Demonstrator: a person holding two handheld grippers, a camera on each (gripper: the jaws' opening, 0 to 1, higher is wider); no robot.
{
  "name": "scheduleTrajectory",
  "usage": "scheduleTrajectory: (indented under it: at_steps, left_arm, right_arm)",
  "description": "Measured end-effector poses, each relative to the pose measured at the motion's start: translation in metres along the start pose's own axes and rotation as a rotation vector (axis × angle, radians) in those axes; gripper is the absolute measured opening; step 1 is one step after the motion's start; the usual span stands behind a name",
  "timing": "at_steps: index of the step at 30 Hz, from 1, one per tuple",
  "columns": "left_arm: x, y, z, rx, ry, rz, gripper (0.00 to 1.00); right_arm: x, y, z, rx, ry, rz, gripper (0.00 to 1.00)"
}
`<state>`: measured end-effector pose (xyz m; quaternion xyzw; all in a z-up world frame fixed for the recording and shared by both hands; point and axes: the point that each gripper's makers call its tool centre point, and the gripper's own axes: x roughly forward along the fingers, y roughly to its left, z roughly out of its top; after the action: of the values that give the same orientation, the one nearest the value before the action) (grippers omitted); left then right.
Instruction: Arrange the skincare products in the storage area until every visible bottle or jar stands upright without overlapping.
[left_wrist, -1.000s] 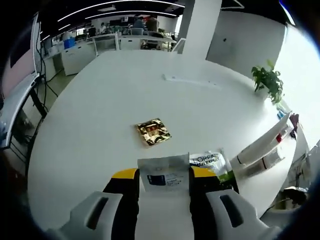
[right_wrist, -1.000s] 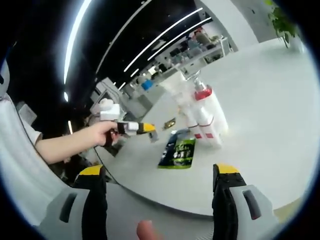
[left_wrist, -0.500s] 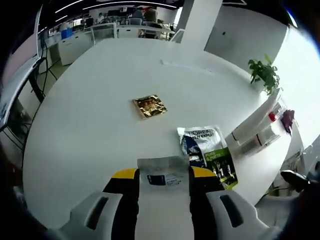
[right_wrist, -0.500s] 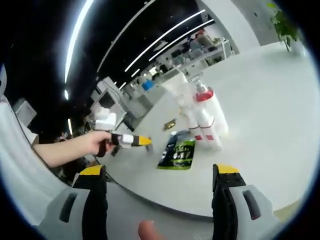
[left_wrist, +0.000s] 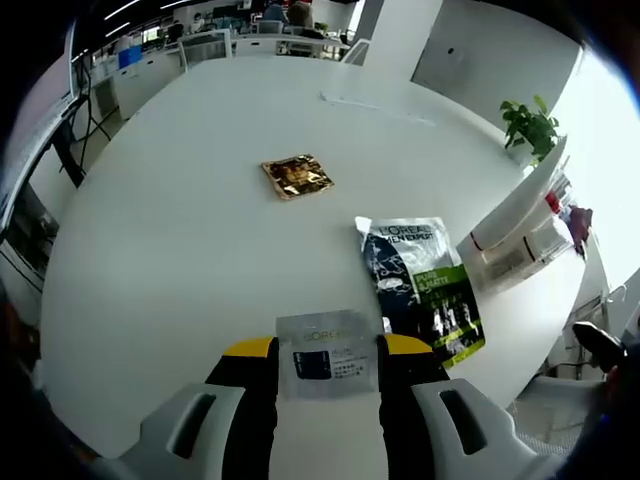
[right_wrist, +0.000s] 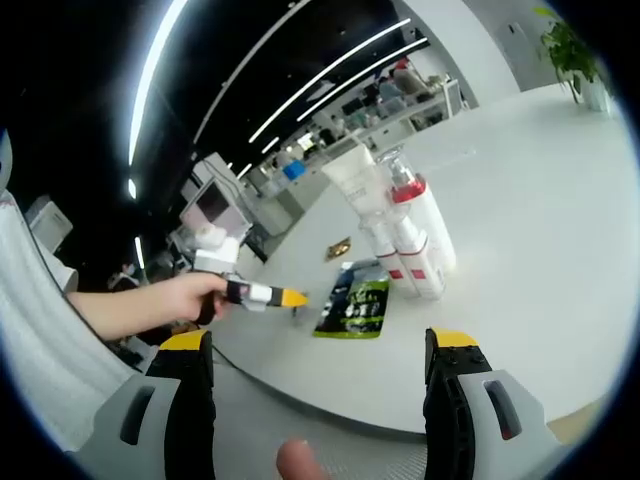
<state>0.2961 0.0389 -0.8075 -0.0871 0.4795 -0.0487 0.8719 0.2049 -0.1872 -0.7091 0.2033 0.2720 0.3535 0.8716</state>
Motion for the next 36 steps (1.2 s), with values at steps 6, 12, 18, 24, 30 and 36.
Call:
scheduleTrajectory:
  at_steps: [6, 12, 18, 24, 30, 36]
  left_arm:
    - [0.0064, 0.0011, -0.0048, -0.026, 0.015, 0.005, 0.36]
    - [0.0102, 0.0017, -0.0088, -0.046, 0.024, 0.017, 0.39]
    - [0.0093, 0.0037, -0.0095, -0.03, 0.029, 0.027, 0.4]
    - [0.01, 0.0028, -0.01, -0.042, 0.031, 0.027, 0.42]
    - [0.0122, 0.0044, -0.0073, -0.025, 0.024, 0.024, 0.43]
    - [0.0092, 0.0023, -0.0069, 0.249, 0.001, -0.055, 0.43]
  right_arm:
    - [0.0003, 0.0006, -0.0004, 0.005, 0.002, -0.001, 0.87]
    - [0.0001, 0.0006, 0.0003, 0.009, -0.003, -0.003, 0.87]
    - [-0.0004, 0.0009, 0.0014, 0.01, -0.009, -0.007, 0.87]
    - [-0.0004, 0.0022, 0.002, 0.009, -0.012, -0.009, 0.87]
    - [-0.0006, 0.0021, 0.002, 0.01, -0.01, -0.009, 0.87]
    - [-0.0011, 0.0006, 0.0019, 0.009, -0.011, -0.009, 0.87]
